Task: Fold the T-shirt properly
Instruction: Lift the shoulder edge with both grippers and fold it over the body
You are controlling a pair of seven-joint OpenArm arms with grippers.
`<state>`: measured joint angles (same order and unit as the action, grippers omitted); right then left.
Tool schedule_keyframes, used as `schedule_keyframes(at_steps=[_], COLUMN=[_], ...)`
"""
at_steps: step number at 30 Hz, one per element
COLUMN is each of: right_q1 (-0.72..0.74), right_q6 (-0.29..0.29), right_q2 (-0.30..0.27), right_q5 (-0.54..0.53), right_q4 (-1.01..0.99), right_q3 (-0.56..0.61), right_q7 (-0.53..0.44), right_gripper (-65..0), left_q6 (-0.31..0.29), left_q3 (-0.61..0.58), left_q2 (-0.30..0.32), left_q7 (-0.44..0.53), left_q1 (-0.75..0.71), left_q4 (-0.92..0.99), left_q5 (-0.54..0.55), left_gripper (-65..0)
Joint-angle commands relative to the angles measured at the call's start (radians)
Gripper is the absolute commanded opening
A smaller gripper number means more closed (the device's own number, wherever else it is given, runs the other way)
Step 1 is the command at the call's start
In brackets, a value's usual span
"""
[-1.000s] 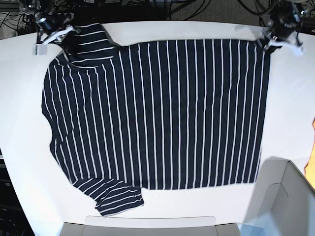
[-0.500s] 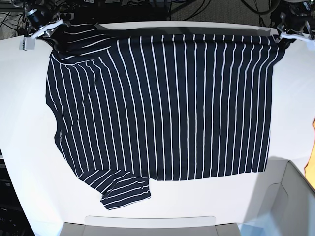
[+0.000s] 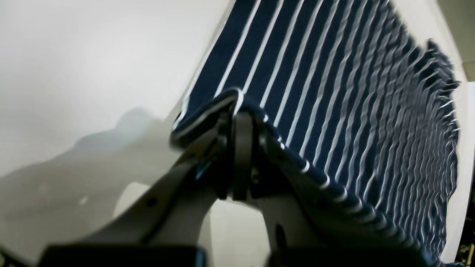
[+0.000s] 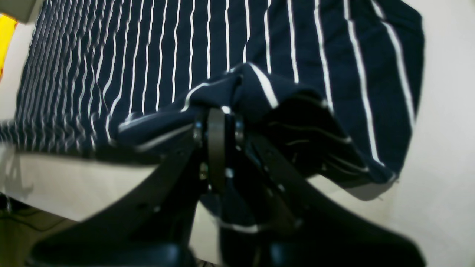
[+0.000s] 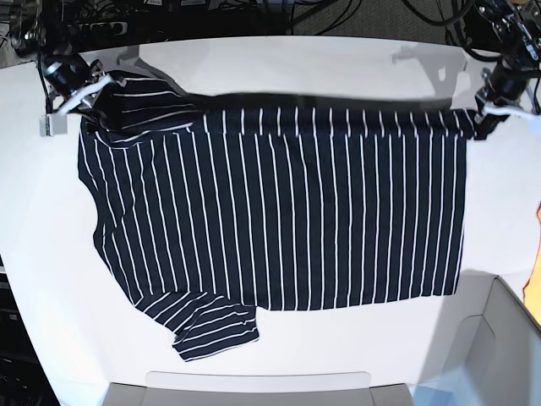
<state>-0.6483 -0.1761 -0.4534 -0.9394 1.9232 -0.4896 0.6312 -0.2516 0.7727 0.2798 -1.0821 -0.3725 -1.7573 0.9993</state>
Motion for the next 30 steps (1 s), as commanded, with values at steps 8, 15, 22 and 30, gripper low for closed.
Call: schedule_keyframes(at_steps=[8,15,22,30], right_q1=[0.229,0.404,0.523,0.649], right_q6=[-0.004,-0.004,-0.004,-0.004], right_q2=[0.003,0.051,0.051,0.049], right_q5=[0.139,0.29,0.343,0.345], right_q4=[0.005,-0.044,-0.155,-0.261], right_q3=[0.024,0.099,0.216,0.245], right_q7=[0.157,0.256,0.255,0.255], right_gripper=[-65.0,-65.0,-65.0,-65.0], left_q6=[0.07,0.076,0.074,0.076], left_q3=[0.001,-0.08,-0.085,-0.114], left_q2=[0.012,0.019,0.019,0.019], left_q7=[0.006,0.007,0.007,0.013], left_q1=[0.125,0.237,0.333,0.429], left_q4=[0.049,0.156,0.211,0.291], left_q5=[-0.063,-0.082,-0.184,-0.191], left_gripper=[-65.0,-65.0,-65.0,-65.0])
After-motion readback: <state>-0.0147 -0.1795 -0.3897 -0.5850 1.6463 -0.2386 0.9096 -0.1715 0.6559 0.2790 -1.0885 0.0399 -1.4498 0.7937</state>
